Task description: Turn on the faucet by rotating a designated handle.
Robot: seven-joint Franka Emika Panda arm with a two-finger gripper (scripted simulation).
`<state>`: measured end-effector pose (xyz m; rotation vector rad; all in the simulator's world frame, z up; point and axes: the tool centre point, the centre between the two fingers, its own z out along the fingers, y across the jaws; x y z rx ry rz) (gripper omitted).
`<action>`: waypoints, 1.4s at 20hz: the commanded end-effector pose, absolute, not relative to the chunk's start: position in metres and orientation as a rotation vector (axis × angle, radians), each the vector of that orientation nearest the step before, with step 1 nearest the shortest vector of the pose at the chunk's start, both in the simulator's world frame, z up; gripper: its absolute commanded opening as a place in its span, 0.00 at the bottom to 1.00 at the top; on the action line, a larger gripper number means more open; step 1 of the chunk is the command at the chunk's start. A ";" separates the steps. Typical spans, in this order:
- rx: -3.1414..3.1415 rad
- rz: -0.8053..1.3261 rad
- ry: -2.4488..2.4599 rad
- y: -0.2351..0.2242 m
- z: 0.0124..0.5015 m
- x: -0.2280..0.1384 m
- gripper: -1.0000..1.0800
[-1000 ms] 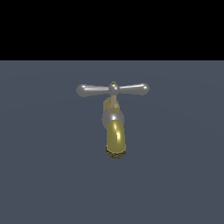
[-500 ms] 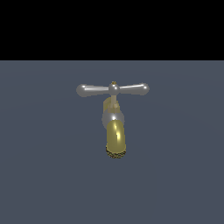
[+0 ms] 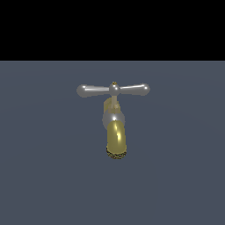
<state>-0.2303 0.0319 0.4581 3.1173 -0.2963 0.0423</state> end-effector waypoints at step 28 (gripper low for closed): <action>2.876 0.017 -1.269 0.112 0.324 -0.120 0.00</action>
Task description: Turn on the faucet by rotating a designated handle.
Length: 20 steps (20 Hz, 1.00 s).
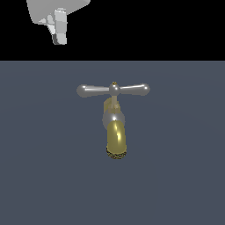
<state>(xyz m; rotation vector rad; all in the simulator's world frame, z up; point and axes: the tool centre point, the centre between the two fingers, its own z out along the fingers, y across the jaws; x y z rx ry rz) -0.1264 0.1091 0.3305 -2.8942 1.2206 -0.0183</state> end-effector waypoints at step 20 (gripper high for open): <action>-2.561 -0.005 1.814 0.118 0.241 -0.031 0.00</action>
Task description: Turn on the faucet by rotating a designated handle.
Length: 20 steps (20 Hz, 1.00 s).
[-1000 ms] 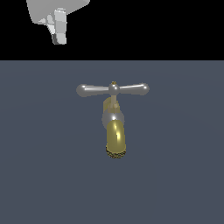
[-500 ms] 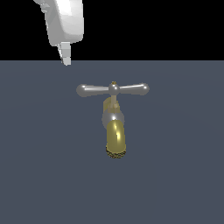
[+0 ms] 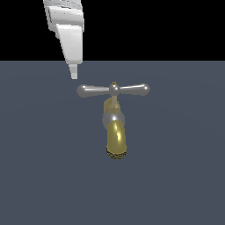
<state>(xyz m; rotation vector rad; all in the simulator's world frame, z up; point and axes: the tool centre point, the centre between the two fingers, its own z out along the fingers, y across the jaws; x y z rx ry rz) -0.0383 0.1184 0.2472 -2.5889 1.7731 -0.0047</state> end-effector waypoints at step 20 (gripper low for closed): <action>-2.356 0.000 2.078 0.104 0.198 0.015 0.00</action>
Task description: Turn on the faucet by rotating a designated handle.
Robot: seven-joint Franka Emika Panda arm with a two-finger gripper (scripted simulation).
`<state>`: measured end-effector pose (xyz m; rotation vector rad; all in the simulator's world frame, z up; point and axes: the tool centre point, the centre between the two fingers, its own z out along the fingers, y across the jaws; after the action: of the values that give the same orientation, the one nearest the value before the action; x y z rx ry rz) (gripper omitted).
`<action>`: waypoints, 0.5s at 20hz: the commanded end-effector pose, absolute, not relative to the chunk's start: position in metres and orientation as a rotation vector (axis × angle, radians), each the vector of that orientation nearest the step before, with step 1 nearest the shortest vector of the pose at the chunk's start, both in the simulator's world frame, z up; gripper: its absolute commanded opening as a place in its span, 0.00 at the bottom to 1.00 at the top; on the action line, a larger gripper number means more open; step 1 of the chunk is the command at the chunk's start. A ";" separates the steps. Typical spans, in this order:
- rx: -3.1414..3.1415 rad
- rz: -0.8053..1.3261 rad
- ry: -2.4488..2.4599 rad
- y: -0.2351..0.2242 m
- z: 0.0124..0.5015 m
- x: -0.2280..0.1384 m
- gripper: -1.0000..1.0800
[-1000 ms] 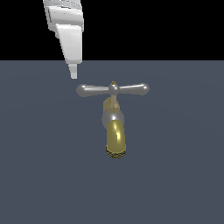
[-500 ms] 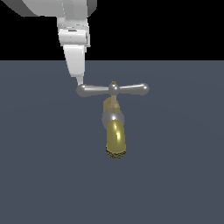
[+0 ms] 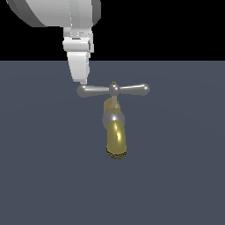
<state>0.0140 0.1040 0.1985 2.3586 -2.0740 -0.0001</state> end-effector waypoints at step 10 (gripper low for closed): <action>2.356 0.000 -2.078 0.103 0.198 -0.003 0.00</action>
<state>0.0013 0.1033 0.1983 2.3558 -2.0777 0.0002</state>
